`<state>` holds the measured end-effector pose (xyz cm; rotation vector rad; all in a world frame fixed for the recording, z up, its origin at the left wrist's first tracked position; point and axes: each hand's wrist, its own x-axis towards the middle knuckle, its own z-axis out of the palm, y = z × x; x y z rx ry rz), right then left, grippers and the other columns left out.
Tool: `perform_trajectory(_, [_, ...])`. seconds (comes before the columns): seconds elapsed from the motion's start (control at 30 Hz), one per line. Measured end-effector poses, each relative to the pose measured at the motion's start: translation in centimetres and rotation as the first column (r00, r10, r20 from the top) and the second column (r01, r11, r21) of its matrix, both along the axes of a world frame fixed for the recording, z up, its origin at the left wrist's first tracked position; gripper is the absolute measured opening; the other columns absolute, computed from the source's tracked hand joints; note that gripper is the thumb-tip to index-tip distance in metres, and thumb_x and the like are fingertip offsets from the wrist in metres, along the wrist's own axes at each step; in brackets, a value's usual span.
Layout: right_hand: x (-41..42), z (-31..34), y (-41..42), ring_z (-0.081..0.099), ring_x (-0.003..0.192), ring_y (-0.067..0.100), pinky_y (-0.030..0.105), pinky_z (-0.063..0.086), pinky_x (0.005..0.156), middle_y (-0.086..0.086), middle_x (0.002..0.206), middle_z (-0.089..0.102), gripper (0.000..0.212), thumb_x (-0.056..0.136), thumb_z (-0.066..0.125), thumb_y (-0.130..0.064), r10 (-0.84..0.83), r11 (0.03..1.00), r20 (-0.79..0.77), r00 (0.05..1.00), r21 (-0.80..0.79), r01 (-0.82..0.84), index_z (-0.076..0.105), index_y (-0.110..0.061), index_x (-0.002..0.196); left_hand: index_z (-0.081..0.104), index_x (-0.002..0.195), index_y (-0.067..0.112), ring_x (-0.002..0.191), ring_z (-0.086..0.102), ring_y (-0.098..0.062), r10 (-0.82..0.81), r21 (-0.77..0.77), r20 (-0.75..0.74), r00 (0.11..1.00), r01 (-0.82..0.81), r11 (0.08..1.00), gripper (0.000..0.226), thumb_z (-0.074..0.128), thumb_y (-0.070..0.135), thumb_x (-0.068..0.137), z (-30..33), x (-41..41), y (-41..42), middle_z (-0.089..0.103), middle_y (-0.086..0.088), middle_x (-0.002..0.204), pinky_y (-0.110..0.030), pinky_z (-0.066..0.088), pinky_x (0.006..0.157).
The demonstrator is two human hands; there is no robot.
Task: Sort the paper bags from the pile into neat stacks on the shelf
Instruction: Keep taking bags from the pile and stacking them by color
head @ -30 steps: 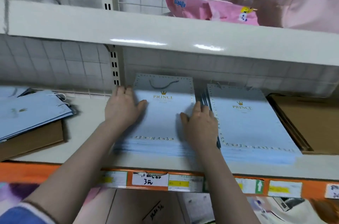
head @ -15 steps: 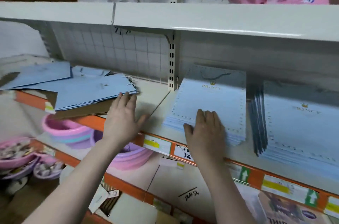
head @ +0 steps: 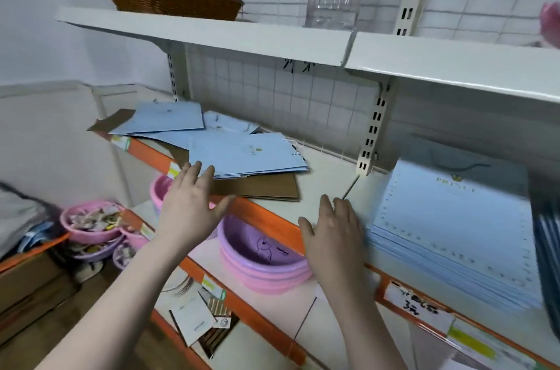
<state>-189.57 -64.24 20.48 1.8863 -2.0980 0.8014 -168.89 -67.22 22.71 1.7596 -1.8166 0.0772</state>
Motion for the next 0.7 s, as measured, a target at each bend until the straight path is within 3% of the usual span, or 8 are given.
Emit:
perform_trajectory(0.13, [5.3,-0.7,-1.9,0.062,0.098,0.039,0.046,0.053,0.083,0.021,0.098,0.066,0.051,0.072,0.076,-0.029,-0.004,0.999,0.013,1.000,0.043,0.003,0.065,0.004,0.109,0.051,0.131,0.000,0.135,0.034,-0.038,0.000,0.009,0.011,1.000,0.000,1.000,0.073,0.055,0.053,0.080,-0.6,5.9,-2.2,0.044,-0.024,0.139,-0.048,0.028,0.109])
perform_trajectory(0.27, [10.0,-1.3,-4.7,0.063,0.090,0.038,0.043,0.053,0.078,0.021,0.093,0.065,0.049,0.068,0.080,-0.029,-0.044,0.999,0.007,0.999,0.016,0.044,0.065,0.003,0.103,0.043,0.139,0.006,0.141,0.023,-0.032,-0.045,0.028,0.015,0.999,0.045,0.999,0.069,0.061,0.045,0.085,-0.8,11.0,-5.1,0.033,-0.018,0.149,-0.041,0.018,0.114])
perform_trajectory(0.37, [12.6,-1.2,-7.0,0.050,0.117,0.036,0.044,0.040,0.099,0.021,0.121,0.056,0.052,0.088,0.060,-0.036,-0.066,0.995,0.030,0.997,0.077,0.063,0.052,-0.001,0.126,0.045,0.138,0.007,0.140,0.025,-0.032,-0.109,0.048,0.039,0.993,0.107,0.993,0.071,0.056,0.053,0.086,-0.8,14.0,-7.6,0.034,-0.017,0.149,-0.040,0.019,0.114])
perform_trajectory(0.4, [13.2,-1.2,-7.8,0.047,0.121,0.036,0.044,0.037,0.101,0.021,0.125,0.053,0.053,0.090,0.056,-0.037,-0.080,0.993,0.026,0.996,0.083,0.078,0.049,-0.002,0.130,0.048,0.136,0.006,0.138,0.028,-0.034,-0.134,0.054,0.046,0.990,0.132,0.990,0.074,0.051,0.057,0.082,-0.7,14.8,-8.4,0.037,-0.019,0.147,-0.041,0.021,0.113])
perform_trajectory(0.53, [14.4,-1.2,-10.5,0.057,0.103,0.043,0.049,0.048,0.085,0.027,0.108,0.059,0.051,0.088,0.056,-0.037,-0.091,0.996,0.043,0.995,-0.013,0.091,0.057,0.002,0.120,0.053,0.130,0.004,0.133,0.037,-0.037,-0.233,0.057,0.097,0.968,0.228,0.972,0.089,0.032,0.070,0.073,-0.9,16.0,-11.7,0.046,-0.021,0.139,-0.045,0.029,0.110])
perform_trajectory(0.63, [14.0,-0.3,-12.3,0.037,0.129,0.037,0.044,0.034,0.105,0.024,0.137,0.042,0.060,0.097,0.036,-0.046,-0.100,0.983,-0.007,0.995,0.151,0.100,0.037,-0.005,0.140,0.055,0.128,0.002,0.132,0.038,-0.039,-0.296,0.097,0.088,0.951,0.288,0.953,0.092,0.036,0.072,0.071,-1.2,15.6,-14.4,0.046,-0.025,0.138,-0.046,0.027,0.111])
perform_trajectory(0.7, [13.2,-0.1,-13.8,0.028,0.135,0.034,0.042,0.027,0.110,0.021,0.144,0.034,0.066,0.097,0.027,-0.054,-0.094,0.974,-0.031,0.995,0.204,0.098,0.028,-0.009,0.145,0.052,0.132,0.003,0.135,0.033,-0.037,-0.329,0.123,0.081,0.941,0.318,0.940,0.089,0.042,0.071,0.075,-1.2,14.9,-15.9,0.041,-0.023,0.142,-0.043,0.023,0.113])
